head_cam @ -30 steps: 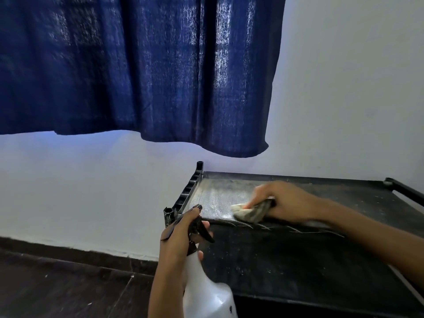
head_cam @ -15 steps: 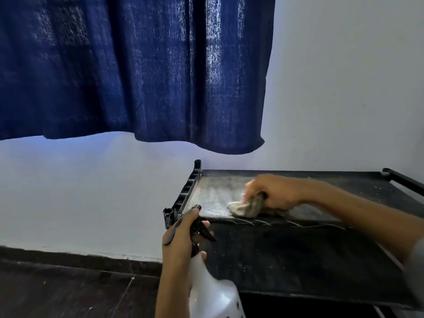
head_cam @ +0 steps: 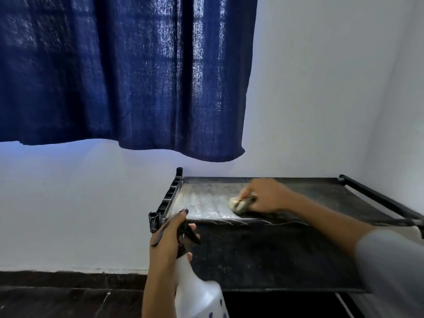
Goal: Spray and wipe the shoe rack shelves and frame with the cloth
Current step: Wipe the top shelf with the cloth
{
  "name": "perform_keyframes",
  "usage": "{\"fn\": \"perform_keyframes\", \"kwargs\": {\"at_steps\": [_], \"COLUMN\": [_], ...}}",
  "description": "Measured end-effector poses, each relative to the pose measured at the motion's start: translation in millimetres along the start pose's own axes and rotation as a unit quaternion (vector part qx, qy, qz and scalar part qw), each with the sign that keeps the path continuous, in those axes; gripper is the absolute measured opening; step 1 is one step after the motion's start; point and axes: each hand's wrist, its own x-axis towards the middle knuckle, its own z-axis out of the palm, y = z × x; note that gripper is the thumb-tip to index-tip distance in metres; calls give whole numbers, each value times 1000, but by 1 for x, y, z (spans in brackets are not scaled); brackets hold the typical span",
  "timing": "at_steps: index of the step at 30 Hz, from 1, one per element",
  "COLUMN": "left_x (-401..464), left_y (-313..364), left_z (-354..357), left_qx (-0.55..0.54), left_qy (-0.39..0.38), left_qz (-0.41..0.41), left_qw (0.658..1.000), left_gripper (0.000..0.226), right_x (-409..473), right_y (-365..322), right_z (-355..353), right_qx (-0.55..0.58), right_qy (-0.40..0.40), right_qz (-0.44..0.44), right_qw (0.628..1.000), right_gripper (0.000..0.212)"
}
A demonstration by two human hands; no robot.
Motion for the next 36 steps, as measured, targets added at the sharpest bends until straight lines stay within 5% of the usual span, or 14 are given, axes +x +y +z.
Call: {"fn": "perform_keyframes", "kwargs": {"at_steps": [7, 12, 19, 32, 36], "left_x": [13, 19, 4, -47, -50], "left_y": [-2, -4, 3, 36, 34], "left_z": [-4, -3, 1, -25, -21], "left_qx": [5, 15, 25, 105, 163], "left_qy": [6, -4, -41, -39, -2], "left_qz": [-8, -3, 1, 52, 147], "left_qw": [1000, 1000, 999, 992, 976], "left_gripper": [26, 24, 26, 26, 31], "right_x": [68, 23, -88, -104, -95], "right_y": [-85, -18, 83, 70, 78], "right_z": [24, 3, -27, -12, -10], "right_qx": [50, 28, -53, 6, 11], "right_qy": [-7, -82, -87, 32, 23], "right_qz": [-24, 29, 233, 283, 285], "right_qw": [998, 996, 967, 959, 958], "right_gripper": [38, 47, 46, 35, 41]}}
